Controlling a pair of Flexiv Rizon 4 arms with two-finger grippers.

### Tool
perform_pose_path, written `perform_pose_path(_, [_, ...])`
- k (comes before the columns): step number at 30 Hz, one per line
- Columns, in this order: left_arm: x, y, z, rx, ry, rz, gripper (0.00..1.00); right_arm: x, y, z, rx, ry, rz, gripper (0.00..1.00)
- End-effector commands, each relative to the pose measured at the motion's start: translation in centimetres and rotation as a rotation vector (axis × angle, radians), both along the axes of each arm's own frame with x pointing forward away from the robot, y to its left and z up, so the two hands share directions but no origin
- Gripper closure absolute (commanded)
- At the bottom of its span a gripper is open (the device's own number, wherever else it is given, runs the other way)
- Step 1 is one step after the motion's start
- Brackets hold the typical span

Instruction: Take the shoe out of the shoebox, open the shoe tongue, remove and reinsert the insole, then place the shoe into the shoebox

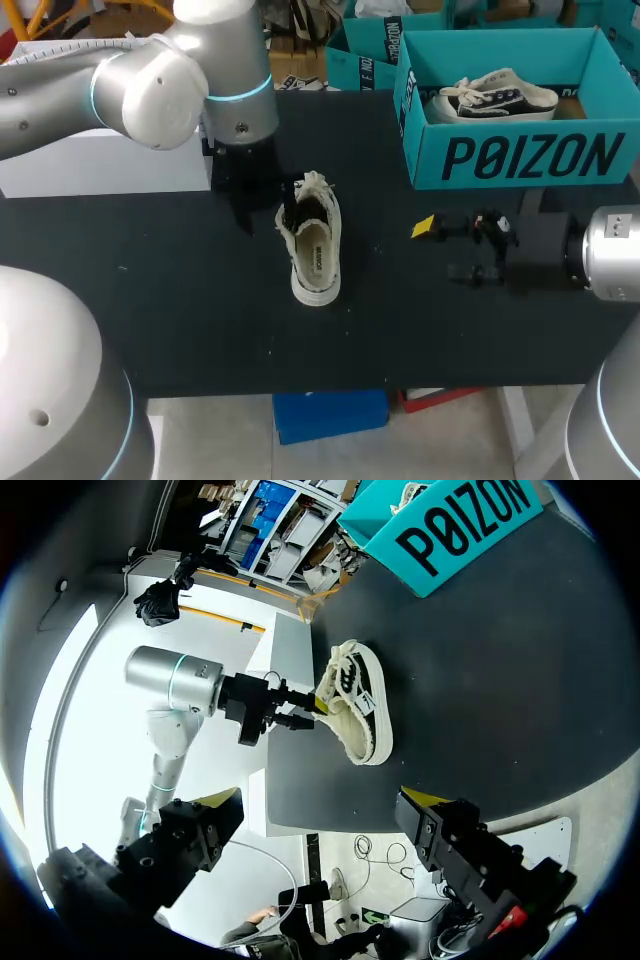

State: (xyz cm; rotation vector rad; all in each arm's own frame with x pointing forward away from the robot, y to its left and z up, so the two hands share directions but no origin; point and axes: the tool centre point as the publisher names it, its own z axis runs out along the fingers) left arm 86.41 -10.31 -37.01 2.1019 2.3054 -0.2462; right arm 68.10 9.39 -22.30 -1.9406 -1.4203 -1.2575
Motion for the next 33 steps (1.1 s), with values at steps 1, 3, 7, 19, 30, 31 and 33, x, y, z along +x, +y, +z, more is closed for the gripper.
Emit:
perform_pose_path(1, [0.5,-0.7,-1.1,0.008,0.0,-0.004,0.34,0.0,0.0,0.0,0.001,0.0,0.0,0.0])
perform_pose_path(3, [0.6,-0.9,-1.2,0.011,-0.001,-0.005,0.33,0.0,0.0,0.0,0.001,0.0,0.0,0.0])
perform_pose_path(7, [0.8,-1.3,-1.8,0.011,0.002,-0.004,0.35,0.0,0.0,0.0,0.001,0.0,0.0,0.0])
perform_pose_path(19, [1.1,-2.0,-3.7,0.047,-0.034,-0.002,0.48,0.0,0.0,0.0,0.001,0.0,0.0,0.0])
perform_pose_path(30, [1.6,-2.4,-4.5,0.045,-0.048,0.021,0.59,0.0,0.0,0.0,0.001,0.0,0.0,0.0])
perform_pose_path(31, [1.6,-2.4,-4.5,0.046,-0.053,0.02,0.71,0.0,0.0,0.0,0.001,0.0,0.0,0.0])
perform_pose_path(33, [1.6,-2.4,-4.7,0.055,-0.067,0.014,1.0,0.0,0.0,0.0,0.001,0.0,0.0,0.0])
